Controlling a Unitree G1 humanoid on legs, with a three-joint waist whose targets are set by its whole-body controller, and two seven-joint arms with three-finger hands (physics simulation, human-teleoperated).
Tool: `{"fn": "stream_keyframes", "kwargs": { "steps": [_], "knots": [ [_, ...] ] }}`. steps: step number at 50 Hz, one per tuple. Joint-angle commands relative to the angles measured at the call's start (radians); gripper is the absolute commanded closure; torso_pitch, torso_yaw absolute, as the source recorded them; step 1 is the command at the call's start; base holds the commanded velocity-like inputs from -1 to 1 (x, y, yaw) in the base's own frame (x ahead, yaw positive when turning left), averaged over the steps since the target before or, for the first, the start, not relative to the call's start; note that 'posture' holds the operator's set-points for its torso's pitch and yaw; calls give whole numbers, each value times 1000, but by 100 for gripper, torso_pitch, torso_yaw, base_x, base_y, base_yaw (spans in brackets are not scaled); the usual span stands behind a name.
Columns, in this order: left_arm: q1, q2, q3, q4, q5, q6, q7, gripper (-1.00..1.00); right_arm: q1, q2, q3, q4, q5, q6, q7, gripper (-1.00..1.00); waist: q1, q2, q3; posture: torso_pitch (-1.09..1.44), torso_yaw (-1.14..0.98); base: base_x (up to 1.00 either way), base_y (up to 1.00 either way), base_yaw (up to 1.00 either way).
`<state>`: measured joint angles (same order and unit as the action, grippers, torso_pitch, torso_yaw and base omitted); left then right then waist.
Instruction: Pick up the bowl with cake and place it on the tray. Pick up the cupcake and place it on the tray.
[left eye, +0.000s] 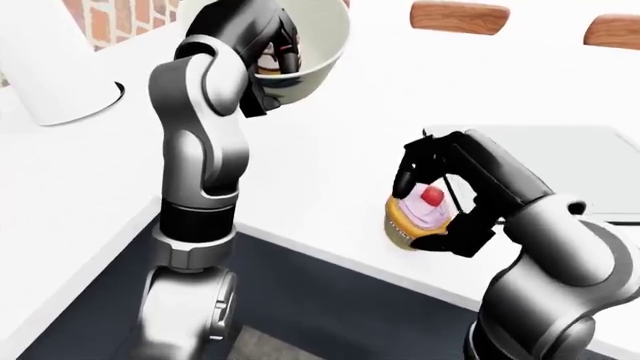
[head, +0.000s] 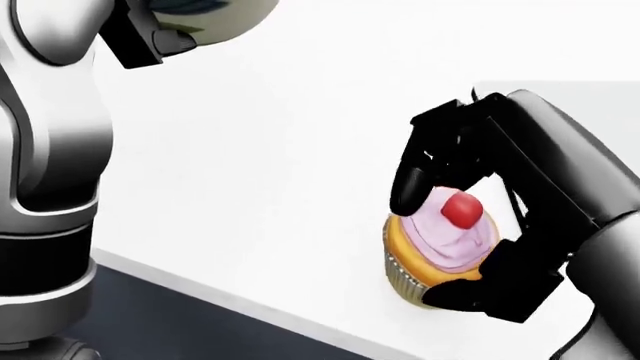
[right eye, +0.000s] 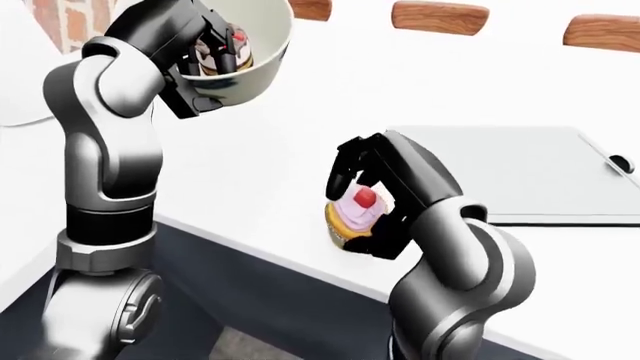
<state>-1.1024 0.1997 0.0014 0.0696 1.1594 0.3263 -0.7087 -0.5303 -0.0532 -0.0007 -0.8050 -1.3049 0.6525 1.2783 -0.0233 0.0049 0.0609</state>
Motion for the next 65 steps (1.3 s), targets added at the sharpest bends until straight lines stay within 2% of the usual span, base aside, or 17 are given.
{"fn": "stream_keyframes", "kwargs": {
  "steps": [1,29,32,37,41,44,45,47,51,52,53,57,59,61,62,63,65],
  "knots": [
    [-52,10,14,-56,11,-14,45,100,-54,-9,-6,-36,-16,3,4,100,0,0,-36,0,0,0,0,0],
    [-75,16,17,-79,16,-3,12,100,-289,-101,-62,-77,-106,107,200,100,1,-1,-25,0,0,0,0,0],
    [-77,16,17,-87,18,2,4,100,-303,-110,-66,-75,-109,111,209,100,17,8,-59,0,0,-32,0,0],
    [-78,20,19,-91,17,2,1,100,-308,-109,-62,-75,-116,112,215,100,23,27,-52,0,0,-45,0,0],
    [-76,21,19,-92,16,1,0,100,-303,-104,-60,-76,-117,109,213,100,11,9,-57,0,0,-46,0,0],
    [-76,21,19,-93,17,2,-2,100,-304,-104,-61,-74,-116,108,211,100,5,-60,-63,0,0,-50,0,0],
    [-76,20,19,-92,17,2,0,100,-306,-104,-60,-73,-117,108,212,100,0,-47,-62,0,0,-51,0,0],
    [-74,21,19,-93,16,1,1,100,-304,-100,-58,-73,-117,108,209,100,-3,-61,-69,0,0,-51,0,0],
    [-73,21,20,-95,16,1,0,100,-311,-98,-59,-70,-118,109,204,100,13,-46,-67,0,0,-48,0,0],
    [-72,21,20,-96,16,2,-1,100,-310,-98,-58,-70,-118,108,203,100,8,-36,-59,0,0,0,0,0],
    [-72,21,20,-94,15,1,1,100,-307,-97,-55,-71,-116,106,200,100,2,-26,-15,0,0,0,0,0],
    [-74,22,20,-95,15,2,-2,100,-313,-94,-55,-69,-114,108,199,100,-15,6,17,0,0,0,0,0],
    [-72,23,20,-93,14,-1,1,100,-316,-93,-56,-67,-117,113,200,100,-29,41,16,0,0,0,0,0],
    [-68,21,19,-95,14,-1,3,100,-319,-92,-54,-68,-124,117,206,100,-36,108,-7,0,0,0,-7,0],
    [-67,21,19,-97,15,-1,2,100,-320,-91,-55,-69,-126,118,207,100,-18,70,-2,0,0,0,-38,0],
    [-65,21,19,-97,15,-1,3,100,-319,-91,-54,-70,-127,119,207,100,-24,94,-26,0,0,0,-42,0],
    [-64,21,19,-98,15,-2,2,100,-316,-88,-54,-69,-124,120,201,100,-14,96,-37,0,0,0,-44,0]
  ]
}}
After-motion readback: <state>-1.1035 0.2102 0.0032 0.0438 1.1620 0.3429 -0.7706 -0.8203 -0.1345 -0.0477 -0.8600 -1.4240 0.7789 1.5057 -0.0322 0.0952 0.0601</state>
